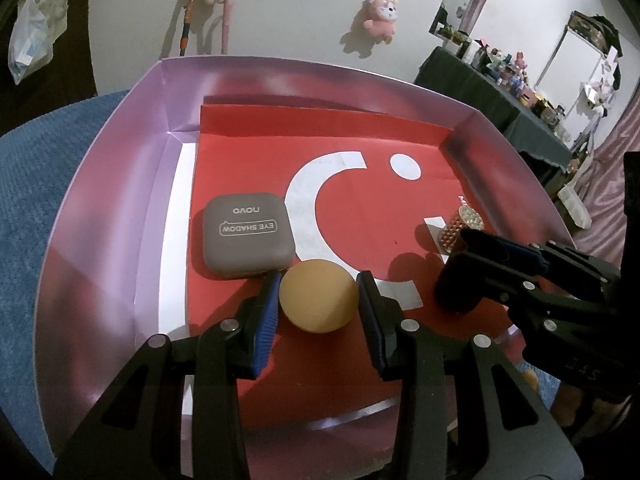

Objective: Organize rigid objects
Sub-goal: 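Lower the sponge beside the compact and the cap beside the gold cylinder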

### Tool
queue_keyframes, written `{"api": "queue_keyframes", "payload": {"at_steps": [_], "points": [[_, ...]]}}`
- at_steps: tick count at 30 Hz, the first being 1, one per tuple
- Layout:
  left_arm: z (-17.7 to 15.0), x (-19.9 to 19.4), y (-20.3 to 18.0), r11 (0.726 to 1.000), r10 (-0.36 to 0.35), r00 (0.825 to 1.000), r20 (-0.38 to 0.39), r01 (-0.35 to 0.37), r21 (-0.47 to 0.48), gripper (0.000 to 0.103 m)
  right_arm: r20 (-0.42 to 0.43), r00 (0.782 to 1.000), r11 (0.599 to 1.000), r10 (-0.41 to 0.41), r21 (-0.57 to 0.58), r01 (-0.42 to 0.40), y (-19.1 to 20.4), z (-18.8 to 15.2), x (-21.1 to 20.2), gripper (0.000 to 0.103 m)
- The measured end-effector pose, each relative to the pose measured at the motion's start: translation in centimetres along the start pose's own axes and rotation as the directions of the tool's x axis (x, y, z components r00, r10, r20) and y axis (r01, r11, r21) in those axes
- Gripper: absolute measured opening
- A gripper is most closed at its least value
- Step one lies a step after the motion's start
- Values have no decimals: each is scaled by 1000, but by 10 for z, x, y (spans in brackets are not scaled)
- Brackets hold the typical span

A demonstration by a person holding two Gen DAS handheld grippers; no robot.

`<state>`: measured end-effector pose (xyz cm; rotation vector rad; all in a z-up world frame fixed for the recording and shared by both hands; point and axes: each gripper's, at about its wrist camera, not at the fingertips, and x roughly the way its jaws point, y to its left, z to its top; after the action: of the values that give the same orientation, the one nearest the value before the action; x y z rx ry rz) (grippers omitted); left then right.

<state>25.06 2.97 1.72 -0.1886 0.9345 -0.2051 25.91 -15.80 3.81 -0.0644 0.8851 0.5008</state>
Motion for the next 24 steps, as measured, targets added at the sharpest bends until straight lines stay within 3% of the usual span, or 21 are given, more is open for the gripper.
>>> {"api": "queue_keyframes", "payload": {"at_steps": [4, 7, 24], "points": [[-1, 0, -1, 1000, 6, 1000, 6, -6, 2, 36, 3, 1000, 1000, 0, 0, 0, -2, 0, 0, 39], [1, 1, 0, 1000, 12, 1000, 7, -12, -4, 36, 25, 998, 998, -64, -10, 65, -4, 2, 0, 39], [3, 1, 2, 1000, 18, 1000, 8, -17, -7, 36, 33, 998, 998, -62, 3, 62, -10, 6, 2, 39]]}}
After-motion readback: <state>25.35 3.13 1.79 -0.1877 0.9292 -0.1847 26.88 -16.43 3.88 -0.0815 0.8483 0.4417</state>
